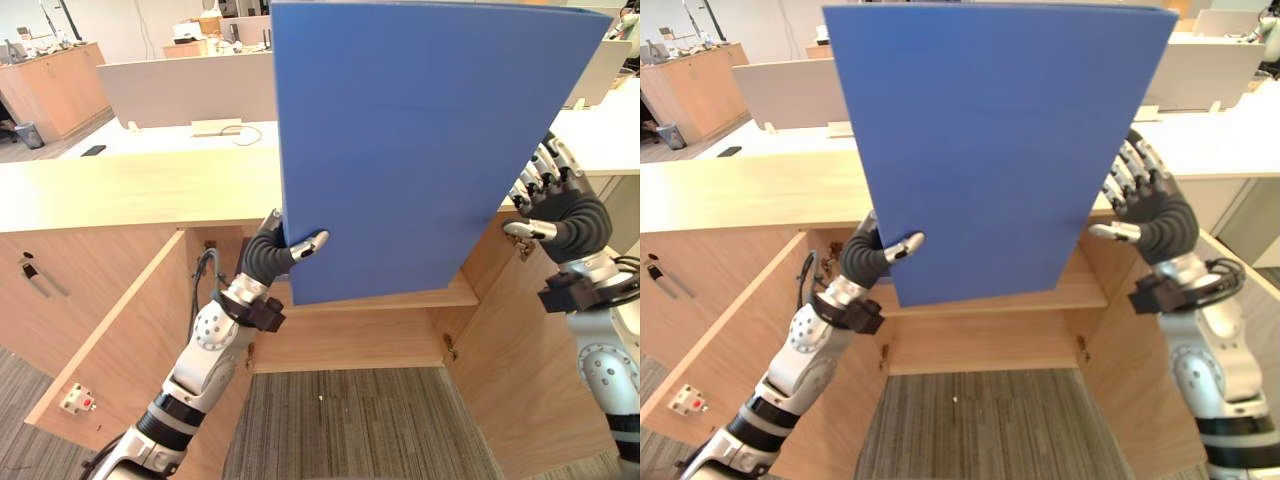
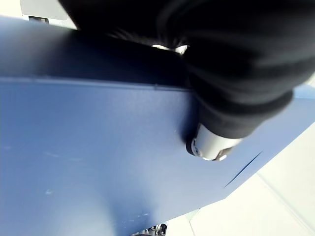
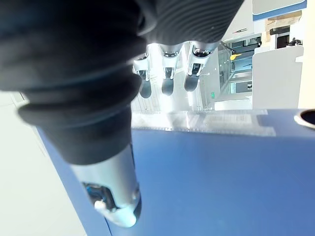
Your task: Walk over to the cabinet, pick up the folder, carry it to the office cabinet, place the folder inside the office cabinet, then close the office cabinet door
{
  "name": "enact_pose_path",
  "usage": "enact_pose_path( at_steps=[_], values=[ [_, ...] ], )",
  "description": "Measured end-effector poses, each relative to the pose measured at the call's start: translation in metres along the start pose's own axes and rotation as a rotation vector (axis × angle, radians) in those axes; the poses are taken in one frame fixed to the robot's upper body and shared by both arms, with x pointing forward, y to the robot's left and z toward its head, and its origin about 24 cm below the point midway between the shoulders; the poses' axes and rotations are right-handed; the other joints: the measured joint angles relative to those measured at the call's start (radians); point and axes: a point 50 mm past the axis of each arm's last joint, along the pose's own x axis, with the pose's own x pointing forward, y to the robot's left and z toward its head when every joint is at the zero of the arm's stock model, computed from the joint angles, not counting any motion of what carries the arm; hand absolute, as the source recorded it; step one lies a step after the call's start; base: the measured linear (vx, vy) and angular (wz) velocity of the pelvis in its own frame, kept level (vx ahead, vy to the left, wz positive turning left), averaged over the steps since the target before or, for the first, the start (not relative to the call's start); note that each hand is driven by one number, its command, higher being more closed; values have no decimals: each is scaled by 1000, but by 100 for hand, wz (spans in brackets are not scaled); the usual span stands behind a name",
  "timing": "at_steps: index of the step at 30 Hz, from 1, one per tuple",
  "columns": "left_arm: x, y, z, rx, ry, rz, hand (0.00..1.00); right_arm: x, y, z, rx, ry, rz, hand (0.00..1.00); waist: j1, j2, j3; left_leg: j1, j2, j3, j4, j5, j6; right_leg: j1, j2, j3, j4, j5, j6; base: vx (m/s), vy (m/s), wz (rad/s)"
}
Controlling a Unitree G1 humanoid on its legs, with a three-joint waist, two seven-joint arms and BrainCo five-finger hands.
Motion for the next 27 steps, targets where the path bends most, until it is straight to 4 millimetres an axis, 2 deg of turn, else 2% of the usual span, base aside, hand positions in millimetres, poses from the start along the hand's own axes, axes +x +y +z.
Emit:
enact_pose_path(
  at_steps=[10,14,20,27],
  values=[
    [-2,1,-9,0,55,-34,100,34,-37,36,-151,-34,-48,0,3,-7,-8,-3,1,-4,0,4,1,-1,0,-3,-5,-3,4,15,-41,1],
    [1,0,-8,-24,51,-46,100,46,-47,42,-155,-51,-92,0,4,-12,-15,-6,2,-10,0,6,2,0,0,-11,-6,0,0,24,-42,5],
    [3,0,-7,-43,44,-51,100,57,-43,45,-130,-73,-74,0,8,-11,-17,-18,4,-24,0,14,3,-1,2,-27,-8,3,-3,17,-42,8],
    [3,-3,-9,-105,47,-46,100,58,-36,31,-55,-18,-18,0,20,-15,-15,-18,5,-25,0,16,4,-1,3,-28,-9,3,-3,12,-30,0]
  ],
)
